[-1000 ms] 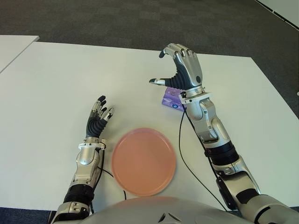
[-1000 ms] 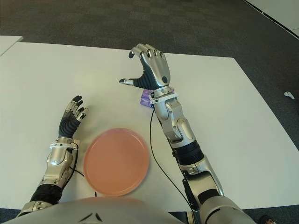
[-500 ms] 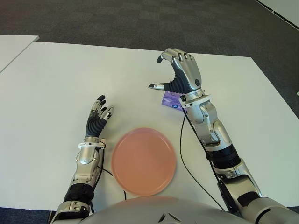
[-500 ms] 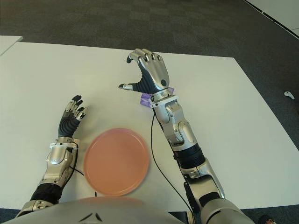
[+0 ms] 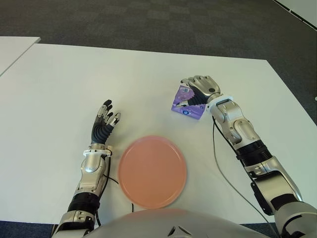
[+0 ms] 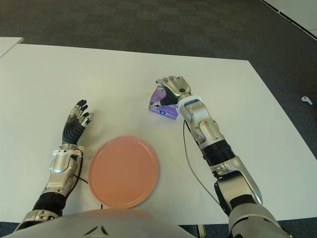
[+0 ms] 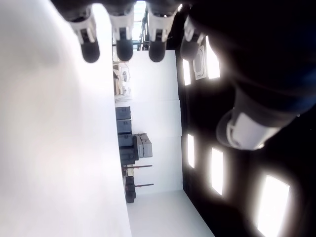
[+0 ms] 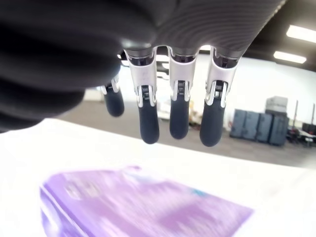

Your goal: Put the tissue paper into the plate.

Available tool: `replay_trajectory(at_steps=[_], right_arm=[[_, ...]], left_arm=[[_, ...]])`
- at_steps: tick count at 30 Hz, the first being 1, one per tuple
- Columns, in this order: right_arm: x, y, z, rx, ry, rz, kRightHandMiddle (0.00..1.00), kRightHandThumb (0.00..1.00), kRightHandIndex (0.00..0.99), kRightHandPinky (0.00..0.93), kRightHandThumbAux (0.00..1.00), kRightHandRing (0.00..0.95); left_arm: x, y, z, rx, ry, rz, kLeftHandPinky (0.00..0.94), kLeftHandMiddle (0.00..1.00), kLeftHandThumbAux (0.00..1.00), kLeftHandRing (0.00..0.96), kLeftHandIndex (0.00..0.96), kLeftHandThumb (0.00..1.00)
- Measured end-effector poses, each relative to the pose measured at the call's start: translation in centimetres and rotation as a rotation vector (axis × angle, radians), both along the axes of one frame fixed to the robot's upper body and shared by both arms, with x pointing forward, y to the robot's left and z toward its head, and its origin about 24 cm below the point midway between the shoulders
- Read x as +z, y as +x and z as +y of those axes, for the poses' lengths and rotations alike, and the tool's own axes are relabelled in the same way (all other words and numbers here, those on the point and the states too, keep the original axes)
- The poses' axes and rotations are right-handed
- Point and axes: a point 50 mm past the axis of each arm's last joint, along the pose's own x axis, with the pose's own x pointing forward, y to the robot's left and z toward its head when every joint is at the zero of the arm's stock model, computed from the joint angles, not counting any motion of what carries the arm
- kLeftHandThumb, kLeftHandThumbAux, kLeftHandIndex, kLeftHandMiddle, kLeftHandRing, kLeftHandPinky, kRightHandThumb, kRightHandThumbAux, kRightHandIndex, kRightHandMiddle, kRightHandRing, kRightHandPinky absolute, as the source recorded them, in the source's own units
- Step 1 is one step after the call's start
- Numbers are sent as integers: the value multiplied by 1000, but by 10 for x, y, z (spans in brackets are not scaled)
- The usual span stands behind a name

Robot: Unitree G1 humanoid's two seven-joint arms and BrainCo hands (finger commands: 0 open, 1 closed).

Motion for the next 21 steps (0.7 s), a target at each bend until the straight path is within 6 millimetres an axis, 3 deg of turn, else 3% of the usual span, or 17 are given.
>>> replay_trajectory(at_steps=[10,21], right_arm=[[-18,10,-13,-47,1,-7,0,312,0,0,111,0],[-26,20,-29,-106,26,-46,0,271,0,0,114,0]], left_arm=[[-1,0,0,3,-5,4,0,0,597,0,0,0],[0,0,1,4,-6,1,0,0,572,0,0,0]])
